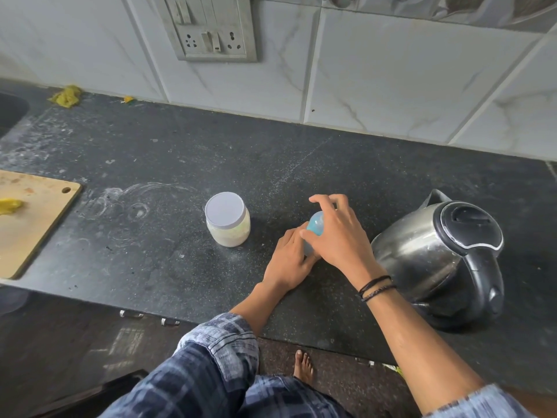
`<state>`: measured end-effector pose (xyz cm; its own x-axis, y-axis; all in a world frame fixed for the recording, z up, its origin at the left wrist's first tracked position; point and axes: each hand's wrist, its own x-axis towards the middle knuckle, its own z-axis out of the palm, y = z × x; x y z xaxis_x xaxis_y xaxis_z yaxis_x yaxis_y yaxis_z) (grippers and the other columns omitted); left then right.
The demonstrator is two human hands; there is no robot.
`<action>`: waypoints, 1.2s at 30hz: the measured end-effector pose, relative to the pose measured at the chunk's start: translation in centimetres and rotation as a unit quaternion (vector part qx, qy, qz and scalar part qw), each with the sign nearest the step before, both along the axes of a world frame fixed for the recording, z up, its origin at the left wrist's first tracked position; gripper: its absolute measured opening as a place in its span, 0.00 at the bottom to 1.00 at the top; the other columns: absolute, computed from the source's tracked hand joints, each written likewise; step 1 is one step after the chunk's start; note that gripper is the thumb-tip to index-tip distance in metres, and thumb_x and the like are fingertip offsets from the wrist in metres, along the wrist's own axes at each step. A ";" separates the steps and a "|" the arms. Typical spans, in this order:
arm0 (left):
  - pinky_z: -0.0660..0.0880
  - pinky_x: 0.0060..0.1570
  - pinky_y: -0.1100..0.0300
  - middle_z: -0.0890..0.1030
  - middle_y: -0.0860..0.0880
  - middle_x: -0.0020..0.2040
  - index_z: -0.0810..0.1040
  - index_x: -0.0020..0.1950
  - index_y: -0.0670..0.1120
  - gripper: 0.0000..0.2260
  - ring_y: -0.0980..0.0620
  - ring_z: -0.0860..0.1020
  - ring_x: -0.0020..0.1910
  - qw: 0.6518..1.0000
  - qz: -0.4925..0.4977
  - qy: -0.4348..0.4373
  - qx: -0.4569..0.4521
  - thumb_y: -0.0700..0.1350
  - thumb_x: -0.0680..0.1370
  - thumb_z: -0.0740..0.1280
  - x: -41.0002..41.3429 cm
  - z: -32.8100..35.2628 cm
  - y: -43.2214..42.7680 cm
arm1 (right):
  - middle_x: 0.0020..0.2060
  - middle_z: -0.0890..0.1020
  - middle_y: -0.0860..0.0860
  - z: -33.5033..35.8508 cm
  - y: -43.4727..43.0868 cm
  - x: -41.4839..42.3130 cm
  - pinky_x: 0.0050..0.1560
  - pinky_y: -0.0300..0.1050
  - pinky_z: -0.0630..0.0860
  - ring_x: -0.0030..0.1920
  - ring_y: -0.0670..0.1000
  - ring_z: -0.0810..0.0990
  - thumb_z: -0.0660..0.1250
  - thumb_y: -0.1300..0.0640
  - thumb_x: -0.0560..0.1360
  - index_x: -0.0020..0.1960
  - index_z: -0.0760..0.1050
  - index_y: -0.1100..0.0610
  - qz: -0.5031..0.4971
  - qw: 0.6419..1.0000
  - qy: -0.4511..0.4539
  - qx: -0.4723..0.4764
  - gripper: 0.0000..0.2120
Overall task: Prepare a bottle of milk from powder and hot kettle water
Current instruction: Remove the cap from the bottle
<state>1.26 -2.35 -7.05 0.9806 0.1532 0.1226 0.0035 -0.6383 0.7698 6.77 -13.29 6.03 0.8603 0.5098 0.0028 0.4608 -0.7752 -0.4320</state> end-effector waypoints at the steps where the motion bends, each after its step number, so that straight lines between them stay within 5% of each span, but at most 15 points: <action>1: 0.65 0.69 0.53 0.71 0.51 0.77 0.65 0.79 0.49 0.31 0.49 0.67 0.70 1.000 0.000 0.002 -0.001 0.64 0.81 0.57 0.0 0.0 0.0 | 0.65 0.72 0.53 -0.1 0.0 0.0 0.55 0.52 0.79 0.63 0.56 0.75 0.75 0.53 0.76 0.75 0.67 0.49 0.000 1.000 -0.002 -0.013 0.30; 20: 0.64 0.70 0.52 0.72 0.50 0.76 0.64 0.80 0.50 0.33 0.49 0.67 0.71 1.000 -0.001 0.014 -0.009 0.66 0.80 0.55 -0.1 0.5 0.0 | 0.65 0.75 0.53 -0.5 -0.5 0.0 0.52 0.49 0.75 0.63 0.57 0.75 0.76 0.52 0.76 0.75 0.66 0.49 0.002 1.000 0.005 -0.021 0.31; 26: 0.63 0.70 0.53 0.71 0.52 0.77 0.64 0.80 0.51 0.33 0.49 0.67 0.72 1.000 -0.003 0.015 -0.007 0.67 0.80 0.56 -0.1 0.5 0.0 | 0.67 0.71 0.49 -0.4 -0.8 0.1 0.54 0.50 0.76 0.61 0.56 0.72 0.82 0.51 0.69 0.76 0.64 0.43 -0.001 0.999 0.028 0.026 0.42; 31: 0.64 0.69 0.53 0.73 0.50 0.75 0.64 0.79 0.51 0.32 0.50 0.67 0.70 1.000 0.003 0.012 -0.011 0.67 0.80 0.57 -0.1 0.4 0.0 | 0.63 0.78 0.49 -1.1 -1.1 0.2 0.48 0.47 0.70 0.60 0.57 0.75 0.78 0.53 0.73 0.74 0.67 0.47 -0.002 1.000 0.020 0.022 0.33; 36: 0.63 0.69 0.55 0.72 0.52 0.76 0.65 0.80 0.51 0.32 0.51 0.67 0.71 1.000 0.002 0.015 -0.008 0.66 0.80 0.56 -0.1 0.5 0.0 | 0.64 0.75 0.50 -0.9 -1.1 0.2 0.52 0.51 0.75 0.61 0.55 0.75 0.81 0.49 0.70 0.74 0.66 0.45 -0.008 0.999 0.028 0.035 0.38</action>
<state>1.20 -2.37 -6.56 0.9830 0.1595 0.0910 0.0293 -0.6253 0.7798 7.01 -14.35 5.09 0.8677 0.4970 -0.0111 0.4227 -0.7493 -0.5098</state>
